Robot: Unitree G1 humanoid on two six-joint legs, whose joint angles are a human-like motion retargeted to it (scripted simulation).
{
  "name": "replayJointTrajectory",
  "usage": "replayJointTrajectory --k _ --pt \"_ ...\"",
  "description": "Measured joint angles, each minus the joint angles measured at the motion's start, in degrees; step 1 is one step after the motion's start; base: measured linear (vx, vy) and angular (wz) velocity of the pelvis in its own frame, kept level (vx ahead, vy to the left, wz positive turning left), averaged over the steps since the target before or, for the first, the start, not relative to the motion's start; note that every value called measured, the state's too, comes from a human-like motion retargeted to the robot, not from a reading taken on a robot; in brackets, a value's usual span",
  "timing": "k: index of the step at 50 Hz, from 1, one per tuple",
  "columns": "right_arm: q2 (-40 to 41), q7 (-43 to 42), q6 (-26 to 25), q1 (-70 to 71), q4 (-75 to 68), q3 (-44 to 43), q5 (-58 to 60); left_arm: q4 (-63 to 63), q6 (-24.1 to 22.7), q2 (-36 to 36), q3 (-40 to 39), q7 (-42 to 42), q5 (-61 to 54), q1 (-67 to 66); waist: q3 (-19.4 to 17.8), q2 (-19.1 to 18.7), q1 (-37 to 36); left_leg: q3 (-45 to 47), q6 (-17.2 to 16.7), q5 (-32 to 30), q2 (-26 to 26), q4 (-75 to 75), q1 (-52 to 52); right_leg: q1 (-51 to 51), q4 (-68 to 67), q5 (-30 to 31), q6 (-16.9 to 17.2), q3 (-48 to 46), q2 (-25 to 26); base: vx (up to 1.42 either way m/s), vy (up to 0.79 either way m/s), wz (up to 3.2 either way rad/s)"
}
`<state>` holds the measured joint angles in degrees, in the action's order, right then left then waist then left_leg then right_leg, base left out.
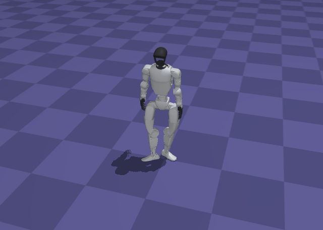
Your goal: Upper body actions
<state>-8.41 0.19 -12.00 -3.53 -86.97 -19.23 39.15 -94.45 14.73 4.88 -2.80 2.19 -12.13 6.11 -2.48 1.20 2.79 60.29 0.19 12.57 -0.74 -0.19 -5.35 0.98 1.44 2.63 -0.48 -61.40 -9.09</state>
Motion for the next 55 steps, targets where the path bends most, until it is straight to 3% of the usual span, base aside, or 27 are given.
replayJointTrajectory --k 2,5,11,15,18,22,24,28,35,43,45,51,55 --pt "0.32 0.14 -0.01 -0.14 -0.16 -0.26 0.33 0.56 -0.09 -0.09 0.12 0.33 -0.41 0.43 0.28 -0.37 0.12 1.06 -0.94 0.14 -0.78 0.28 -0.74 0.83 1.43 3.46 -2.43 3.1 0.95 0.26 -0.19 -0.79" --pt "1.01 0.5 -0.18 -0.57 0.16 -0.21 1.95 1.46 -0.21 -0.59 0.26 0.78 -1.11 0.46 1.19 -0.94 1.87 0.9 -2.24 0.19 -1.96 1.02 -1.59 0.95 3.01 3.69 -3.02 3.53 1.87 0.3 -0.2 -0.32" --pt "1.69 2.53 -0.23 0.2 2.96 1.21 6.36 3.24 -0.91 -3.09 -1.04 1.31 -2.63 0.23 3.6 -1.95 1.8 4.96 -4.88 -0.23 -3.53 2.31 -3.76 2.68 2.57 1.5 -4.3 9.0 3.95 0.32 -0.19 -0.77" --pt "2.07 3.87 0.07 1.53 5.22 3.0 7.74 5.07 -3.08 -4.72 -1.29 2.05 -2.78 -1.35 3.99 -2.36 2.38 6.1 -4.75 -1.94 -4.59 4.39 -6.39 2.85 1.62 0.44 -4.98 13.58 4.5 0.32 -0.15 -0.96" --pt "2.45 5.08 0.49 2.51 6.69 4.2 7.71 6.51 -5.13 -5.25 -0.5 3.8 -1.88 -2.72 3.43 -0.86 2.57 5.8 -1.61 -5.05 -4.52 8.09 -8.63 1.93 2.02 0.45 -5.88 17.46 3.65 0.37 -0.18 -1.05" --pt "2.76 6.41 0.83 3.83 8.02 4.9 7.31 7.36 -6.14 -5.24 0.47 6.97 0.14 -3.22 1.69 2.86 0.05 1.42 6.66 -7.8 -3.63 16.08 -9.81 0.77 1.81 0.87 -6.44 24.6 0.43 0.3 -0.11 -1.42" --pt "2.58 7.02 0.83 4.79 8.47 4.81 7.24 7.09 -6.43 -5.31 0.51 8.36 -0.03 -2.69 0.46 3.72 -1.73 -2.69 7.77 -8.32 -4.56 21.22 -8.83 0.6 1.41 1.09 -6.54 28.25 -0.43 0.24 -0.06 -1.54" --pt "1.59 7.23 1.07 5.93 8.99 4.32 7.32 6.95 -5.61 -5.69 0.11 7.19 -0.69 -2.03 -1.03 2.37 -5.22 -19.97 6.24 -6.23 -4.37 29.57 0.1 1.07 1.13 1.58 -7.13 35.0 1.03 0.18 0.05 -1.5" --pt "-0.69 5.84 0.21 5.53 7.61 3.16 7.14 7.88 -4.4 -5.59 1.52 5.78 0.38 -2.19 -2.58 -0.7 -7.36 -33.23 6.04 -3.17 -0.41 22.88 6.96 1.7 0.76 1.72 -8.15 41.3 3.61 0.12 0.12 -0.88" --pt "-1.66 3.11 -2.6 3.39 2.56 0.61 5.89 7.01 -4.03 -5.51 2.34 5.11 1.12 -2.24 -2.46 -3.53 -5.97 -38.72 0.44 -2.73 1.68 14.02 12.63 1.33 0.78 0.96 -7.75 42.5 6.21 0.08 0.12 -0.23" --pt "-1.83 3.28 -2.85 2.33 1.84 0.2 6.08 6.55 -4.04 -5.63 2.43 4.8 1.27 -2.3 -2.17 -4.36 -6.23 -41.78 0.54 -8.95 2.99 10.24 13.18 0.83 0.83 0.54 -7.67 43.0 7.38 0.1 0.09 -0.26" --pt "-1.08 3.24 -4.26 -0.59 1.3 0.86 7.52 4.58 -3.95 -5.38 1.68 3.33 3.18 -3.7 0.85 -4.66 -3.5 -41.25 0.8 -7.49 3.41 5.99 10.14 0.28 -0.46 -1.35 -6.94 43.59 8.36 0.14 0.12 -0.15" --pt "0.22 3.82 -2.55 -1.51 1.52 0.44 5.4 4.18 -3.78 -4.35 1.36 3.46 3.94 -3.8 1.47 -3.74 -3.62 -40.19 1.69 -7.25 4.49 3.45 7.53 -0.73 -0.74 -2.03 -6.91 44.56 8.83 0.07 0.05 -0.26"
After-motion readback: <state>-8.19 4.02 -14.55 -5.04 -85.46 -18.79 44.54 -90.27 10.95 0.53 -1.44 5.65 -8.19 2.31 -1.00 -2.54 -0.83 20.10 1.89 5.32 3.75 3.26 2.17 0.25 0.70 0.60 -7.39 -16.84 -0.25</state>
